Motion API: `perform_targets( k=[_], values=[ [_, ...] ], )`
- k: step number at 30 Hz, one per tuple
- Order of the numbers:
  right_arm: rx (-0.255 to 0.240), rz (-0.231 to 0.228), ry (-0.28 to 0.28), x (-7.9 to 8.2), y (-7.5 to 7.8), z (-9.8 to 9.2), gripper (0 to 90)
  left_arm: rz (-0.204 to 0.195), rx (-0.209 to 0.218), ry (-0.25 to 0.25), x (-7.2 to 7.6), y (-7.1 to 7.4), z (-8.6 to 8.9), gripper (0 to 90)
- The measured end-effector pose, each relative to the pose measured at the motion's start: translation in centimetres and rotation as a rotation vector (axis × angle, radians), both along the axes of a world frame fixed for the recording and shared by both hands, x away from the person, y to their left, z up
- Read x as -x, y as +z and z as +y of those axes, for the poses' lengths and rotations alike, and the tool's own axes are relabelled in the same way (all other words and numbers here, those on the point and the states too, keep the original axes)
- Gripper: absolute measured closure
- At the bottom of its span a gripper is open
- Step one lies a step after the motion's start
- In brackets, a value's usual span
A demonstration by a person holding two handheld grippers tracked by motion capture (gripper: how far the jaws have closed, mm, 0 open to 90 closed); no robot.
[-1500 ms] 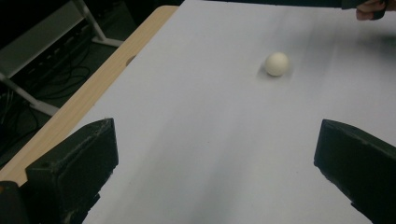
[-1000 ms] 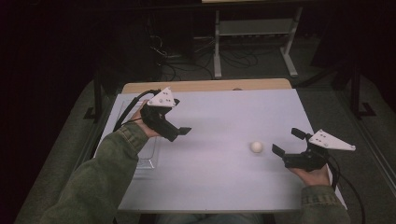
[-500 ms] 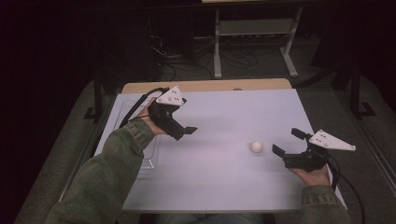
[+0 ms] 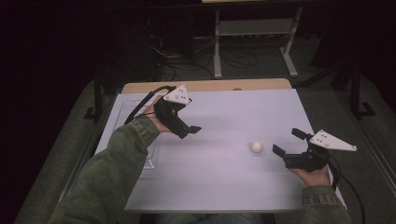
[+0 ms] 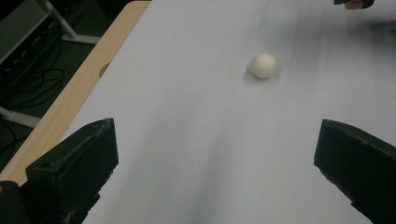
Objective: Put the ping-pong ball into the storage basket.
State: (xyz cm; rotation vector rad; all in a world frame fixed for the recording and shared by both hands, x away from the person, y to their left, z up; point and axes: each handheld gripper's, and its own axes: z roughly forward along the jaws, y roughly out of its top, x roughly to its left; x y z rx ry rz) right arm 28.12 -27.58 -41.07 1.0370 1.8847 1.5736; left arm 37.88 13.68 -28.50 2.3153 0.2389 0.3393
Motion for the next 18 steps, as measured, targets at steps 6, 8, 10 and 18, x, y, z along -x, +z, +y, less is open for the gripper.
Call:
perform_targets(
  k=[6, 8, 10, 18],
  values=[
    [-0.003, -0.004, -0.003, 0.1, 0.0, -0.1, 0.0, 0.013, -0.003, -0.018, -0.4, -0.3, -1.0, 0.0],
    [-0.007, -0.004, -0.004, 0.1, 0.0, -0.2, 0.0, 0.016, -0.003, -0.022, -0.5, -0.3, -1.3, 0.0],
    [-0.009, -0.006, -0.002, 0.1, 0.0, -0.2, 0.0, 0.015, -0.006, -0.028, -0.6, -0.4, -1.6, 0.0],
    [-0.013, -0.006, -0.004, 0.2, 0.0, -0.3, 0.0, 0.023, -0.017, -0.050, -0.8, -0.6, -2.6, 0.0]
  ],
)
